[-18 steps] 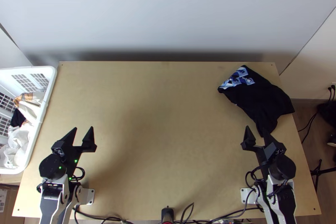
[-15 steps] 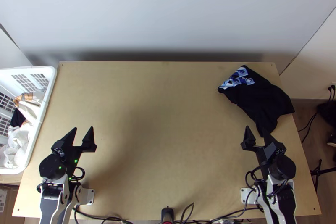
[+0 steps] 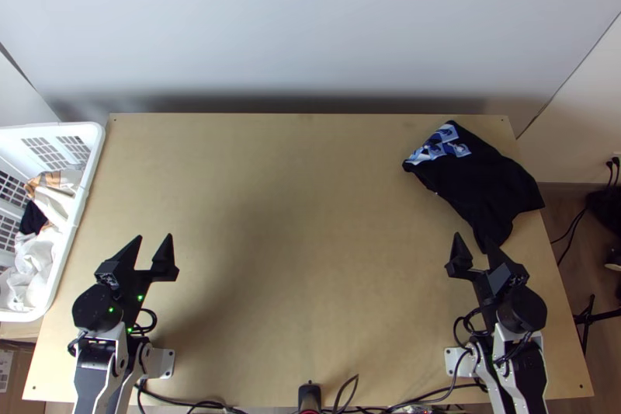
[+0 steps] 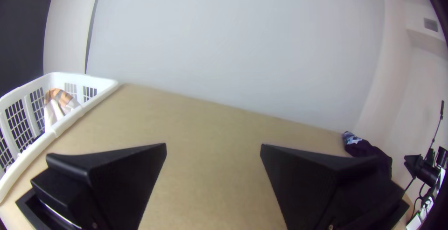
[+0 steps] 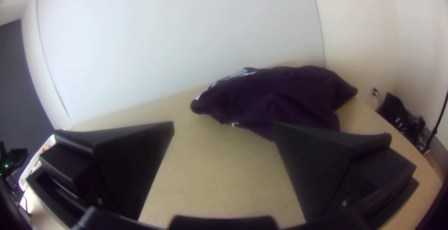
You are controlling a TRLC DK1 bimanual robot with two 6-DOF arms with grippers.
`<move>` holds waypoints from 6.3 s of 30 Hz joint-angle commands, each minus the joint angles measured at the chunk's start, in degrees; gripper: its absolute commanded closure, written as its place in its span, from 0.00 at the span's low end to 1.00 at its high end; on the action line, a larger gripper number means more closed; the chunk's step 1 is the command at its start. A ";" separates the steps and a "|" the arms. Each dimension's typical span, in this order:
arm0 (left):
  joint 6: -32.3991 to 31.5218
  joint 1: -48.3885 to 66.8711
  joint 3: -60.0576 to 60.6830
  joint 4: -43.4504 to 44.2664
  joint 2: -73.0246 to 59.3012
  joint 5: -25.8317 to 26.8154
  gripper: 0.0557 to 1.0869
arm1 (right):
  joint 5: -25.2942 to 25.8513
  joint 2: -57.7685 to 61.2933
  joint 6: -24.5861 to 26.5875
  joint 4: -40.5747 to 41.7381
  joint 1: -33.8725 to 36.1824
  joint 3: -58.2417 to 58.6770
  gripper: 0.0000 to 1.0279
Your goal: Fold the t-shirt
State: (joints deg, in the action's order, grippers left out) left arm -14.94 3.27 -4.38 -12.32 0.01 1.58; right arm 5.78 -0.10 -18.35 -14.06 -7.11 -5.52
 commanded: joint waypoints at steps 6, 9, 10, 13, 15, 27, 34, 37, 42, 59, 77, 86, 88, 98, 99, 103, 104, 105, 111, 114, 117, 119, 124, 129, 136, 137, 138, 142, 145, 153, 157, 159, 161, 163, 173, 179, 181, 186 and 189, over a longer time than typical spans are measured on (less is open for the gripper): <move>0.00 -0.02 -0.01 0.01 -0.01 0.00 0.05 | 0.02 0.01 -0.02 0.00 0.00 -0.02 0.05; 0.00 -0.02 -0.01 0.01 -0.01 0.00 0.05 | 0.02 0.01 -0.02 0.00 0.00 -0.02 0.05; 0.00 -0.02 -0.01 0.01 0.08 0.00 0.05 | 0.02 0.01 -0.02 0.00 0.00 -0.02 0.05; 0.00 -0.02 -0.01 0.01 -0.01 0.00 0.05 | 0.02 0.01 -0.02 0.00 0.00 -0.02 0.05; 0.00 -0.02 -0.01 0.01 0.08 0.00 0.05 | 0.02 0.01 -0.02 0.00 0.00 -0.02 0.05; 0.00 -0.02 -0.01 0.01 -0.01 0.00 0.05 | 0.02 0.01 -0.02 0.00 0.00 -0.02 0.05; 0.00 -0.02 -0.01 -0.08 0.08 0.00 0.05 | 0.02 0.01 -0.02 0.00 0.00 -0.02 0.05; 0.00 0.07 -0.01 0.01 -0.01 0.00 0.05 | 0.02 0.01 -0.02 0.00 0.00 -0.02 0.05; 0.00 0.07 -0.01 0.01 -0.01 0.00 0.05 | 0.02 0.01 -0.02 0.00 0.00 -0.02 0.05; 0.00 0.16 -0.01 0.01 -0.01 0.00 0.05 | 0.02 0.01 -0.02 0.00 0.00 -0.02 0.05; 0.35 -0.02 -0.19 0.63 0.08 0.00 0.05 | 0.02 0.01 -0.11 0.00 -0.18 -0.02 0.05; 2.90 -5.46 -6.16 5.46 -0.19 -2.11 0.05 | 0.02 0.01 -0.11 0.00 -0.80 -0.02 0.05; 4.39 -7.13 -9.42 7.66 -1.86 -2.29 0.05 | 0.02 0.01 -0.11 0.00 -0.80 -0.02 0.05; 4.39 -18.30 -47.30 1.77 -36.49 -2.29 0.05 | 0.02 0.10 -0.11 0.00 -0.97 -0.02 0.05; 4.39 -19.70 -50.37 1.77 -39.03 -2.29 0.05 | 0.02 0.10 -0.11 0.00 -1.06 -0.02 0.05; 1.76 -27.70 -63.73 -3.86 -50.64 -2.29 0.05 | 0.02 0.10 -0.11 0.00 -0.97 -0.02 0.05; 1.23 -29.46 -66.72 -5.79 -53.54 -2.29 0.05 | 0.02 0.10 -0.11 0.00 -0.97 -0.02 0.05; 0.70 -31.22 -69.01 -7.20 -56.09 -2.29 0.05 | 0.02 0.10 -0.11 0.00 -0.97 -0.02 0.05; -1.67 -39.92 -73.93 -13.79 -66.81 -2.02 0.05 | 0.02 0.10 -0.02 0.00 -0.53 -0.02 0.05; -2.11 -42.55 -74.10 -17.13 -71.11 -2.02 0.05 | 0.02 0.10 -0.11 0.00 -0.44 -0.02 0.05; -3.25 -44.75 -74.02 -19.41 -74.63 -1.67 0.05 | 0.02 0.10 -0.02 0.00 -0.44 -0.02 0.05; -4.57 -45.81 -73.93 -20.47 -76.83 -1.58 0.05 | 0.02 0.10 -0.02 0.00 -0.53 -0.02 0.05; -7.30 -47.56 -73.93 -21.70 -81.57 -1.58 0.05 | 0.02 0.10 -0.11 0.00 -0.62 -0.02 0.05; -9.67 -49.94 -75.07 -22.31 -85.62 0.09 0.05 | 0.02 0.19 -0.02 0.00 -0.71 -0.02 0.05; -7.39 -56.71 -76.48 -21.79 -96.78 -0.09 0.05 | 0.11 0.63 -0.02 0.00 -0.62 0.07 0.05; -6.59 -57.06 -76.48 -21.17 -97.83 -0.09 0.05 | 0.11 0.71 -0.02 -0.09 -0.62 0.07 0.05; -5.72 -57.41 -76.48 -20.20 -98.80 -0.27 0.05 | 0.11 0.80 -0.02 -0.09 -0.71 0.07 0.05; -2.29 -57.41 -76.39 -15.11 -101.52 -0.18 0.05 | 0.11 1.42 -0.02 -0.09 -1.67 -0.02 0.05; 0.79 -56.79 -75.60 -10.54 -103.19 -0.09 0.05 | 0.11 2.03 -0.02 -0.09 -2.47 0.07 0.05; 6.77 -53.28 -74.63 -2.45 -108.20 -0.09 0.05 | 0.11 2.30 -0.02 -0.09 -3.43 0.07 0.05; 6.68 -51.08 -76.92 -3.33 -113.39 0.00 0.05 | 0.46 2.30 -0.02 -0.09 -2.99 0.07 0.05; 6.68 -49.76 -77.44 -3.50 -115.67 0.00 0.05 | 0.90 2.21 -0.02 -0.09 -2.82 0.07 0.05; 6.85 -48.71 -78.15 -3.50 -118.31 -0.09 0.05 | 1.25 2.12 -0.02 -0.09 -2.73 -0.02 0.05; 7.03 -48.18 -79.20 -3.06 -121.56 -0.09 0.05 | 1.51 1.94 -0.02 -0.17 -2.73 0.07 0.05; 6.68 -47.39 -85.18 -1.39 -130.09 -0.44 0.05 | 2.22 1.94 -0.02 -0.17 -2.73 -0.02 0.05; 4.92 -48.71 -86.85 -0.78 -132.73 -0.53 0.87 | 2.39 1.86 -0.02 -0.17 -2.91 0.07 0.05; 4.74 -49.41 -86.94 -0.52 -133.08 -0.44 0.97 | 2.66 1.94 -0.02 -0.17 -2.82 -0.02 0.05; 5.45 -50.20 -86.50 -2.54 -128.24 0.00 0.97 | 2.92 1.86 -0.02 -0.26 -2.91 0.07 0.05; 4.39 -49.06 -84.04 -7.20 -116.20 7.12 0.97 | 2.92 1.77 -0.02 -0.26 -2.91 -0.02 0.05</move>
State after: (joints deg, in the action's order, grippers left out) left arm -9.58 -46.22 -90.50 -14.81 -128.97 1.54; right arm 8.47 1.76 -18.35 -14.26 -9.98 -5.45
